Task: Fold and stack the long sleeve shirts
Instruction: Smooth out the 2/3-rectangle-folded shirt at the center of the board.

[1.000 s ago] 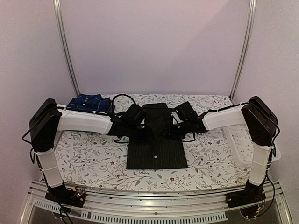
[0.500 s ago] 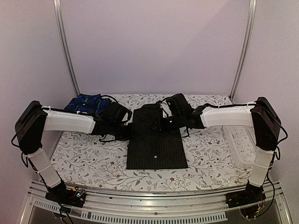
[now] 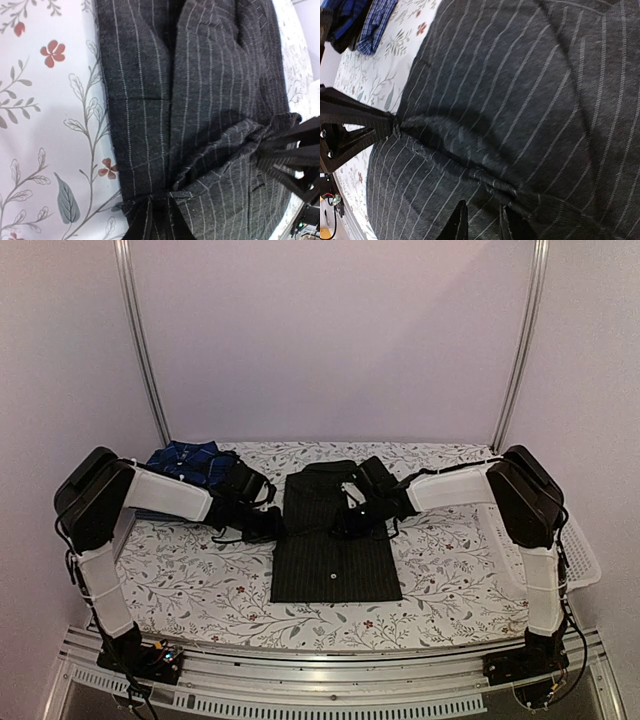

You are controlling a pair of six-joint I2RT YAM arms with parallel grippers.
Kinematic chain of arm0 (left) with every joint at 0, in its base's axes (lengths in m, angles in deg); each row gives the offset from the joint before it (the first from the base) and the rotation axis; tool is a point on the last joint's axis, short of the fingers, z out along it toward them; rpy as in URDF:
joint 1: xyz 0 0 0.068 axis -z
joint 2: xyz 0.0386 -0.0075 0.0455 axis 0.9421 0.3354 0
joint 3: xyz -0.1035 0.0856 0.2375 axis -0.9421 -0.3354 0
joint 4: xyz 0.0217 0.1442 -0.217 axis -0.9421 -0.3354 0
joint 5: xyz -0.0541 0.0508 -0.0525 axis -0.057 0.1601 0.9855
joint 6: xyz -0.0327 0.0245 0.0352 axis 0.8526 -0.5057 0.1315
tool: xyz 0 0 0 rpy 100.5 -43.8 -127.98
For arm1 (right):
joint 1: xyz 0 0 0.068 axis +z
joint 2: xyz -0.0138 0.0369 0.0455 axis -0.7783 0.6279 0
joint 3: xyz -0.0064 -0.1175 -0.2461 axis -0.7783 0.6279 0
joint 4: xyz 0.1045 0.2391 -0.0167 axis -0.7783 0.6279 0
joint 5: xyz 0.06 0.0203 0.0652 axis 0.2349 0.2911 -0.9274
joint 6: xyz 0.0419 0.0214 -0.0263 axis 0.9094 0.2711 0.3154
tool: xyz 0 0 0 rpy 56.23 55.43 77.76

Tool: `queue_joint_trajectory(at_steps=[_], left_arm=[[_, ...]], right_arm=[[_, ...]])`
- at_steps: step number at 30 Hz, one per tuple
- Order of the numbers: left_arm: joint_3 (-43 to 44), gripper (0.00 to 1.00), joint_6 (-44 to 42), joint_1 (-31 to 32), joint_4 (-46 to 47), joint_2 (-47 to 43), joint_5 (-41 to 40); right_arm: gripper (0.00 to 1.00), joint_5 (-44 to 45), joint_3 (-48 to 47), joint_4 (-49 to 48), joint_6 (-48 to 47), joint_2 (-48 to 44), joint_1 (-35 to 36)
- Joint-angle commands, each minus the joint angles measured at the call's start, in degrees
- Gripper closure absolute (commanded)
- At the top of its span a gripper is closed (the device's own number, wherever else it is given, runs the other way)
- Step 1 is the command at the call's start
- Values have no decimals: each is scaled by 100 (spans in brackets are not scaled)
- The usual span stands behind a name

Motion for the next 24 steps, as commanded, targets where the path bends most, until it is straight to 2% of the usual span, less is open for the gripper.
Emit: queue_joint_trajectory(at_steps=[1,9,16,20,24], left_arm=[[257,90,-218,-169,59,342,188],[357,90,-281,-235,-135,462,132],[499,84,-418,-302,-463,144,-76],[437,82,-450,-422,-564,-224,-88],[318,80,-386,-423,-671,-561,47]], right_arm=[[79,33,-436,208,-286,268,-205],[72,392,-701,671,-627,280,-275],[61,825,-101,800,-685,-728,-372],[62,815,412,649,-606,-1235,-527],[68,576,747,441,-549,-1249,-720]])
